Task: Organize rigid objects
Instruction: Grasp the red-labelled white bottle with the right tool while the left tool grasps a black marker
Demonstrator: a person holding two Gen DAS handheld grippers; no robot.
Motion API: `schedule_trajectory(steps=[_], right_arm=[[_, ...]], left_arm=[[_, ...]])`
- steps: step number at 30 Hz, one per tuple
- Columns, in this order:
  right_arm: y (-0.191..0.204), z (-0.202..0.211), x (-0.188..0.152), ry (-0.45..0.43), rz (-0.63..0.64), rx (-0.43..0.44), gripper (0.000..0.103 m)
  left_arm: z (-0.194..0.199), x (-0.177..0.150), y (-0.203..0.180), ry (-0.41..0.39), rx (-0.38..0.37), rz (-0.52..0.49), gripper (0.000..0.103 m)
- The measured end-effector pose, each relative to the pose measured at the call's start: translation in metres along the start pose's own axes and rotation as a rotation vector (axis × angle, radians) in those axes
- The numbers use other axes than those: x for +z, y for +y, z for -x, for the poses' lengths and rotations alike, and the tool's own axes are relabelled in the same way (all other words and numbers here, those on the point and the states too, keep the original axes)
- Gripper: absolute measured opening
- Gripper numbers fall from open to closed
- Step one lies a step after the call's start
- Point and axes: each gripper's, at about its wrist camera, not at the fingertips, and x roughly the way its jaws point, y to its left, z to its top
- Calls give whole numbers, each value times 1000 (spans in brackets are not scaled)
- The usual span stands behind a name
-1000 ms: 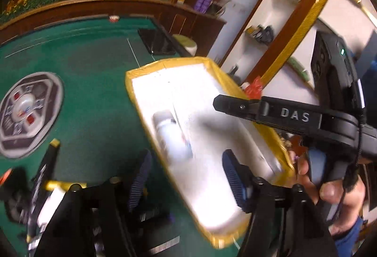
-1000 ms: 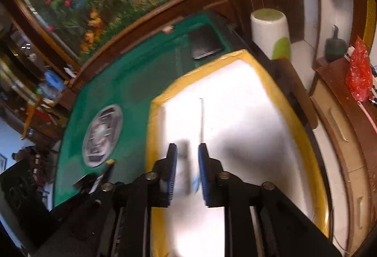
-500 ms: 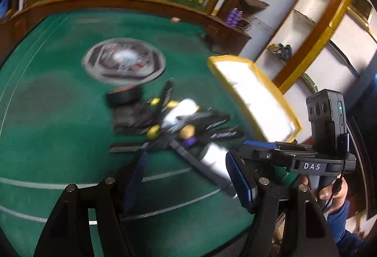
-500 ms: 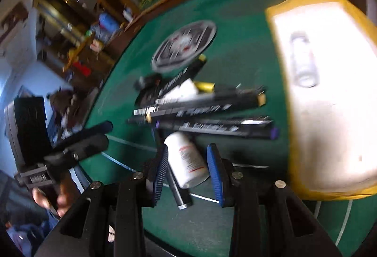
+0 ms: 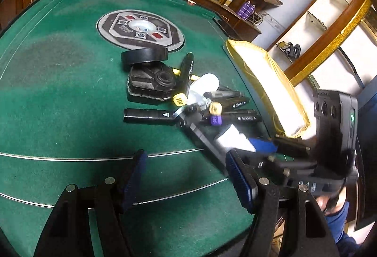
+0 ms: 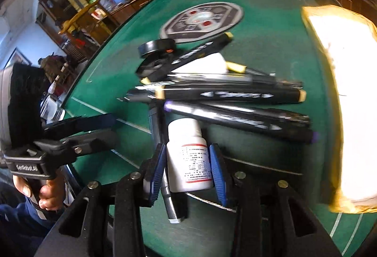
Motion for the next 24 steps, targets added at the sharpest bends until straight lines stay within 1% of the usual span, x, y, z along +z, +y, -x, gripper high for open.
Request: schedule_trajectory(steps=[3, 5, 6, 8, 10, 12, 16, 17, 18, 19, 20, 21, 22, 23, 24], right_arm=[[17, -6, -5, 21, 42, 52, 36], [23, -6, -9, 16, 49, 70, 36], [24, -6, -10, 10, 51, 64, 36], [20, 0, -15, -21, 46, 20, 36], [12, 9, -19, -47, 29, 11, 35], [5, 15, -22, -64, 9, 9, 35], [-2, 24, -28, -85, -15, 25, 35], [-2, 24, -29, -88, -19, 30, 35], [-1, 25, -31, -93, -25, 39, 35], [-2, 27, -32, -98, -29, 49, 35], [-1, 28, -34, -102, -33, 56, 35], [-1, 30, -36, -108, -37, 62, 35], [-1, 31, -36, -113, -40, 68, 35], [-1, 31, -36, -115, -43, 74, 35], [-1, 30, -36, -119, -48, 80, 35]], left_arm=[[0, 0, 2, 5, 1, 7, 72], [1, 0, 2, 7, 8, 5, 72], [1, 0, 1, 7, 10, 4, 72], [0, -1, 1, 18, 22, 5, 72], [-2, -4, 1, 31, 37, 6, 72], [-6, -9, 1, 51, 85, -2, 72], [-2, -23, -11, 36, 202, -66, 72], [-2, -27, -14, 34, 228, -98, 72], [-4, -31, -17, 30, 252, -132, 69], [-5, -35, -21, 20, 298, -176, 63], [-6, -39, -24, 8, 360, -212, 49], [-7, -41, -25, 2, 391, -232, 32], [-5, -41, -25, -2, 384, -235, 27], [-4, -40, -23, 0, 382, -231, 17], [-2, -38, -19, -2, 383, -221, 17]])
